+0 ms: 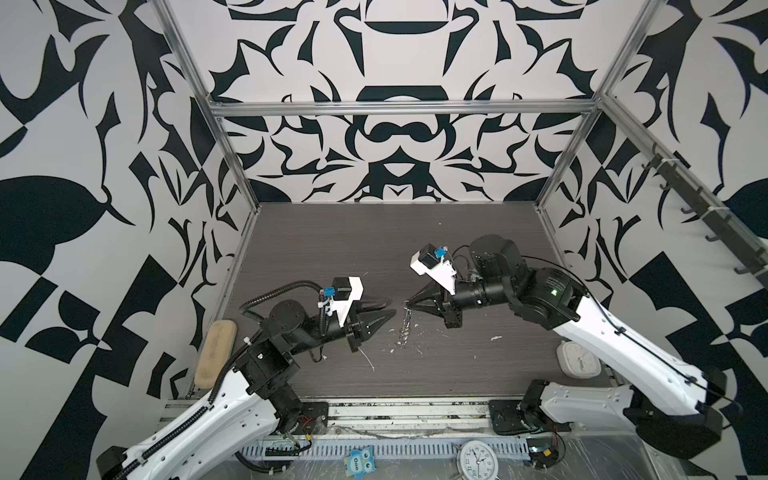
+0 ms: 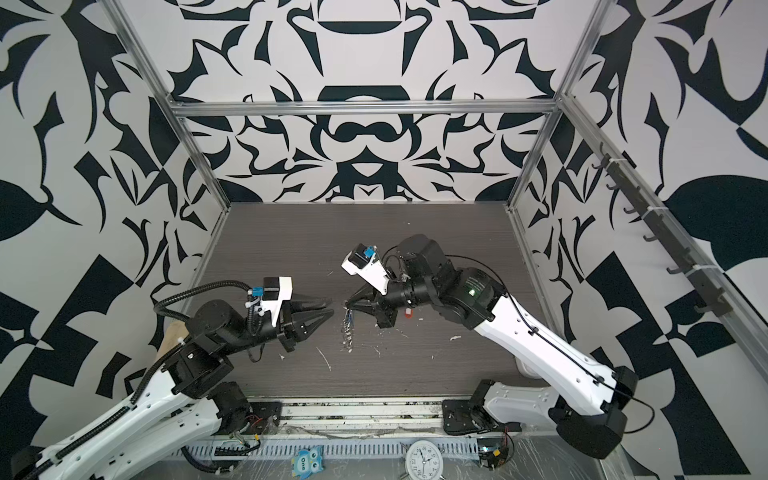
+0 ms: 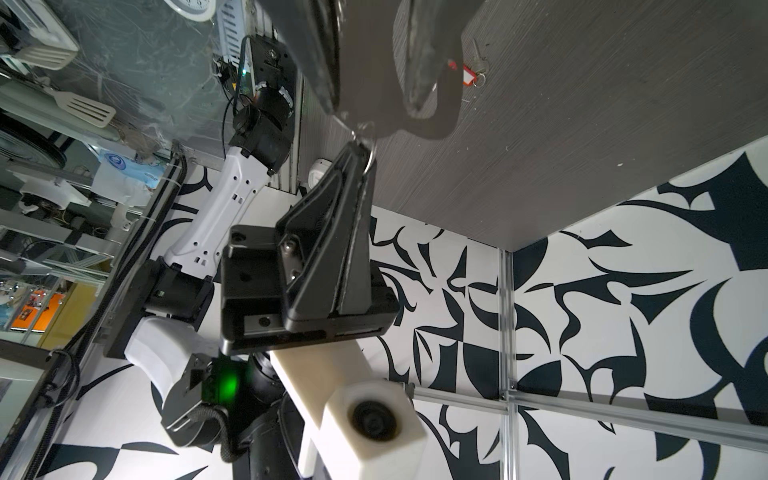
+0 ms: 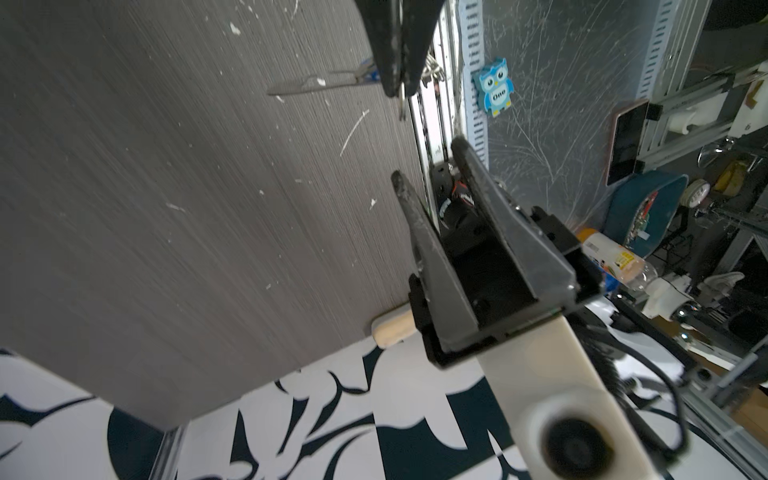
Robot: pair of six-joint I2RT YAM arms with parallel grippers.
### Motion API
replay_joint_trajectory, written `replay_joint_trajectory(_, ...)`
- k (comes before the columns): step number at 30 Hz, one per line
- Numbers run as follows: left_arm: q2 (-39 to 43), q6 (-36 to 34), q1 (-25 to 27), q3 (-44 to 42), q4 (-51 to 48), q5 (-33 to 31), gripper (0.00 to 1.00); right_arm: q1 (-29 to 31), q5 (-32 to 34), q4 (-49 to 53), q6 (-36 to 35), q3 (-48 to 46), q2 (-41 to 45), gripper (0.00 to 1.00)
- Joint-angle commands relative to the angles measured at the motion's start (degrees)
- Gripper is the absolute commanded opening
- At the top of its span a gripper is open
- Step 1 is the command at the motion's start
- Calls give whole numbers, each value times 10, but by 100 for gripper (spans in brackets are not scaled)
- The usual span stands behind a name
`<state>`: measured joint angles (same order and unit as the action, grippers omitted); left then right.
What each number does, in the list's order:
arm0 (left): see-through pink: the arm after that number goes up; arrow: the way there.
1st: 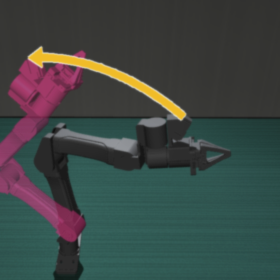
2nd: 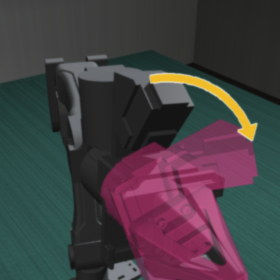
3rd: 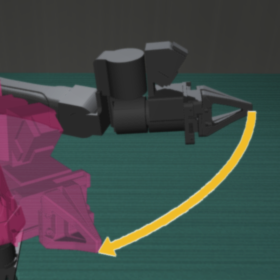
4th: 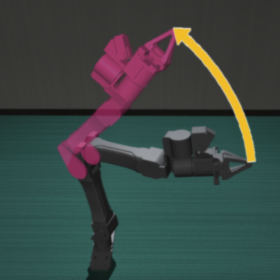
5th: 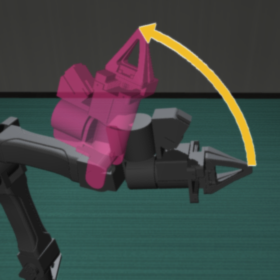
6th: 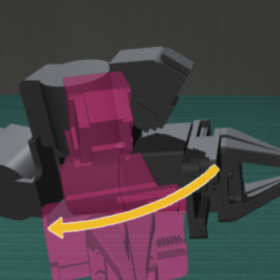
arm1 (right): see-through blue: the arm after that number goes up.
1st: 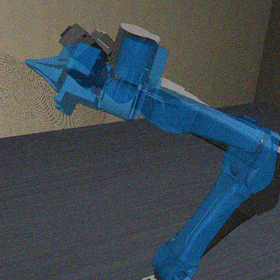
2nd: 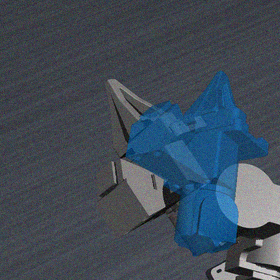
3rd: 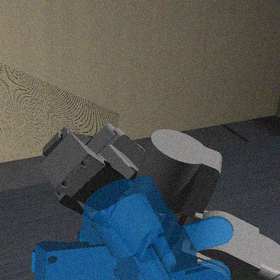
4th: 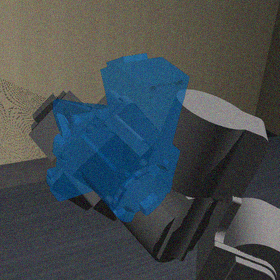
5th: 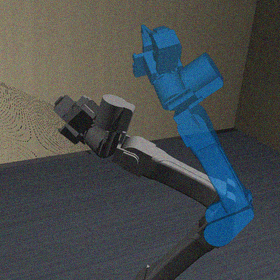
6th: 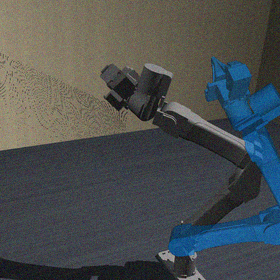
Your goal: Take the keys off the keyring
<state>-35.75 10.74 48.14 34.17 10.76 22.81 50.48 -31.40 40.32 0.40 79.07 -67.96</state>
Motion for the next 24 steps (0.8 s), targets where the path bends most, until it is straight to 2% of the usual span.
replay_joint_trajectory(1, -4, -5, 1, 18, -3, 31, 27, 17, 30, 56, -29, 50, -4, 0)
replay_joint_trajectory(13, -58, -5, 1, 45, -24, 91, 23, 44, 69, 112, -46, 118, -41, 0)
replay_joint_trajectory(19, -63, -6, 1, 48, -22, 98, 17, 52, 71, 118, -48, 129, -51, 0)
replay_joint_trajectory(24, -58, -8, 1, 47, -24, 89, 17, 57, 73, 135, -55, 140, -63, 0)
